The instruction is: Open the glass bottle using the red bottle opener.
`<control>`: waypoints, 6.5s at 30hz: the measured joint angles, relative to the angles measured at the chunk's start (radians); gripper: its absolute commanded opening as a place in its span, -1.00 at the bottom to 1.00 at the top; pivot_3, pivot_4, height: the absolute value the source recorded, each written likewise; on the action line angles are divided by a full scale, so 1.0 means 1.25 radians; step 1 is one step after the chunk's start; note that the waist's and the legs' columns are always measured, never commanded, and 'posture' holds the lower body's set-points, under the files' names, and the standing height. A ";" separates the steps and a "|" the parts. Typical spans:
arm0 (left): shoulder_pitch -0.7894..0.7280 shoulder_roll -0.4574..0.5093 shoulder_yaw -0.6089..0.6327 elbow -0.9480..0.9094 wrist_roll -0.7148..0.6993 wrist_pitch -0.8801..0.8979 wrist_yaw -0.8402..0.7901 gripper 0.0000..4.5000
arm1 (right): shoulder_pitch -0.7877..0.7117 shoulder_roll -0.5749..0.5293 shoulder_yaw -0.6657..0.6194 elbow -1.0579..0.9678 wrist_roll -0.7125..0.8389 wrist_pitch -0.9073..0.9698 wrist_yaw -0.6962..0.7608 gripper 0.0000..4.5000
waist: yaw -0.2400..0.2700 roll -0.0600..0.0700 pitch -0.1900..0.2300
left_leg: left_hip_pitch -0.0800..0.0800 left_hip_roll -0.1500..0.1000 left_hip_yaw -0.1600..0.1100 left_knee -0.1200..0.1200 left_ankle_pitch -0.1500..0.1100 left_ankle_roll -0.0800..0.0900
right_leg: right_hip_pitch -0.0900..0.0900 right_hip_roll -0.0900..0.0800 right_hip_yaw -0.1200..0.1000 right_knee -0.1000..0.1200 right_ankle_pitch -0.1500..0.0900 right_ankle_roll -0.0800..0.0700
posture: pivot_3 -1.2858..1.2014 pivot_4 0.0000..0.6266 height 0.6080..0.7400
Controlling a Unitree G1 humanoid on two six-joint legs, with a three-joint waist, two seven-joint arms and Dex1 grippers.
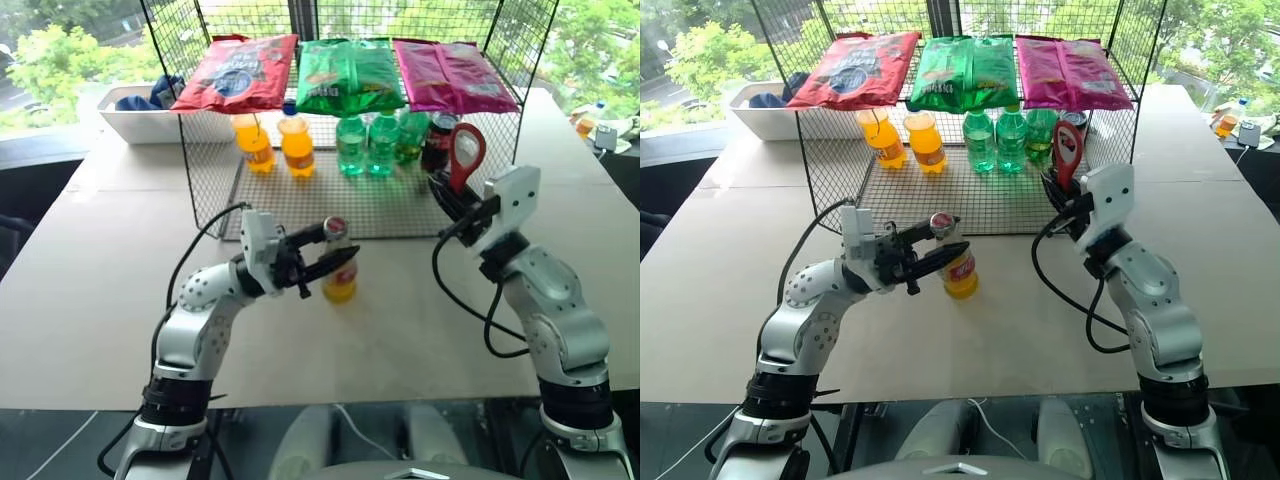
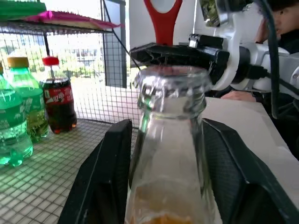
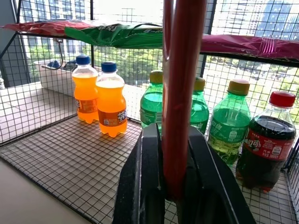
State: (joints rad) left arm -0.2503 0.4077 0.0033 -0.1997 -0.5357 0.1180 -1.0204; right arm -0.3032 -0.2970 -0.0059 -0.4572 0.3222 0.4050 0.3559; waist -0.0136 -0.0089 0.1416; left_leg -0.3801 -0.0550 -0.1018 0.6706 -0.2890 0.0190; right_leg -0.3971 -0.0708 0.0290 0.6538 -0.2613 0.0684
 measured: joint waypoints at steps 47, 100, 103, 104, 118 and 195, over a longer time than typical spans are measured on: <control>0.011 0.020 -0.028 0.013 0.006 -0.090 0.013 -0.38 | 0.000 0.038 0.266 0.242 -0.589 -0.397 -0.170 -1.00 | 0.000 -0.001 -0.003 | 0.003 0.000 0.000 -0.001 0.000 -0.001 | 0.002 0.001 0.000 0.000 0.000 0.000 | 0.03 -0.52 1.00; 0.020 0.046 -0.027 -0.004 0.000 -0.067 0.018 -0.39 | 0.123 0.149 0.121 0.115 -0.432 0.024 -0.010 0.99 | 0.003 0.001 -0.002 | 0.014 0.002 -0.001 -0.010 -0.001 0.001 | 0.013 0.001 -0.001 -0.009 0.000 0.000 | 0.03 -0.52 1.00; 0.020 0.046 -0.026 -0.004 0.000 -0.067 0.017 -0.39 | 0.154 0.156 0.074 0.086 -0.333 0.201 0.039 0.99 | 0.002 0.002 -0.001 | 0.015 0.002 -0.001 -0.011 -0.002 0.003 | 0.013 0.000 -0.001 -0.009 0.000 0.000 | 0.03 -0.52 1.00; 0.020 0.046 -0.026 -0.004 0.000 -0.067 0.018 -0.39 | 0.153 0.164 0.056 0.074 -0.306 0.241 0.042 0.99 | 0.001 0.003 -0.001 | 0.015 0.002 -0.001 -0.011 -0.002 0.003 | 0.013 0.000 -0.001 -0.009 0.000 0.000 | 0.03 -0.52 1.00; 0.038 0.049 -0.023 0.044 0.013 -0.022 0.031 0.53 | 0.131 0.179 0.003 0.040 -0.227 0.304 -0.043 1.00 | -0.001 0.004 0.000 | 0.012 0.002 -0.001 -0.015 0.000 -0.001 | 0.009 0.001 -0.001 -0.010 0.000 0.000 | 0.03 -0.52 1.00; 0.246 0.418 -0.062 0.070 0.262 -0.165 -0.216 -0.72 | 0.163 0.115 -0.071 -0.019 0.032 0.248 -0.100 1.00 | -0.002 0.010 -0.004 | 0.014 0.003 0.003 -0.016 -0.001 0.002 | 0.007 0.001 0.002 -0.007 0.000 0.000 | 0.03 -0.52 1.00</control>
State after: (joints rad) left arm 0.0567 0.9297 -0.0738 -0.1121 -0.2088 -0.0880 -1.2903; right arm -0.0993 -0.1537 -0.0944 -0.4813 0.3620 0.7156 0.2310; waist -0.0166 0.0036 0.1368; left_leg -0.3620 -0.0507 -0.0978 0.6501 -0.2903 0.0212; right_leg -0.3882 -0.0696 0.0319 0.6447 -0.2613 0.0678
